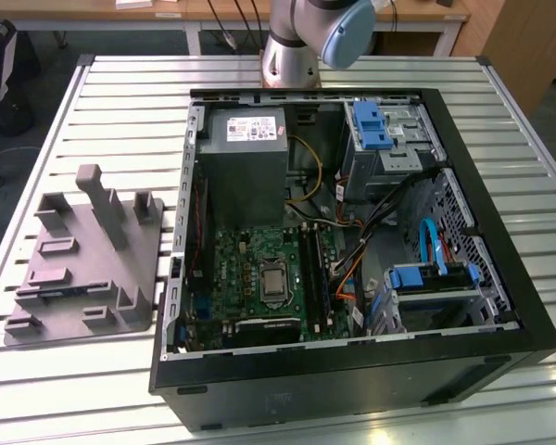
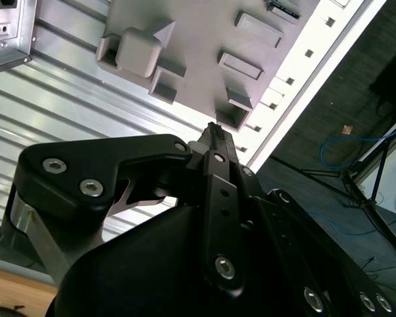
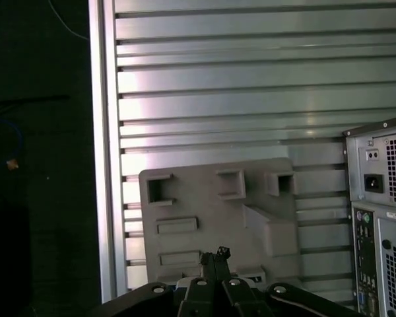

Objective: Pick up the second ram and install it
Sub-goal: 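Reach for the second ram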

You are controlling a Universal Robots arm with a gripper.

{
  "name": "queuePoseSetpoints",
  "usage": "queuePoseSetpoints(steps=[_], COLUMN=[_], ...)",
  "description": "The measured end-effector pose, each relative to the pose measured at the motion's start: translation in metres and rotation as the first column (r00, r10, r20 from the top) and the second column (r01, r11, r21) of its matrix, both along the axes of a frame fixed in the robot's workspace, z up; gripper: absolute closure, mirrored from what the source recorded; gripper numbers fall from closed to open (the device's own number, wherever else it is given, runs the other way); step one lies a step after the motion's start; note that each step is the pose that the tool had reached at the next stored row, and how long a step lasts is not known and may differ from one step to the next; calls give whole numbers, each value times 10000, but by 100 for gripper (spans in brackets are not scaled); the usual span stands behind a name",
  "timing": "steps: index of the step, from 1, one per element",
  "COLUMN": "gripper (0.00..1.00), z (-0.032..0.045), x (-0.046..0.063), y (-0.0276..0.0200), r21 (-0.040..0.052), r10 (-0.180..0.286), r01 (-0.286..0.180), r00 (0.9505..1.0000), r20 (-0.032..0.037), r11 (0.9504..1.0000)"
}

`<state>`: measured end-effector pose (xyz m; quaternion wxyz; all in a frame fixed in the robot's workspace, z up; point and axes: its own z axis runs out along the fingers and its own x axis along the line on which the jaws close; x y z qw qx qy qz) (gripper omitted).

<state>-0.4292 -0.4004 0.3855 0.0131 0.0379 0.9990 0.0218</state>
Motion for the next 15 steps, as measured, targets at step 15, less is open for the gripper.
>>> queuePoseSetpoints(steps=[15], gripper=[90], z=[-56], x=[0], y=[-21], r21=[0], r10=[1], r01=[-1], r00=[10000], r20=[0], r11=[10000])
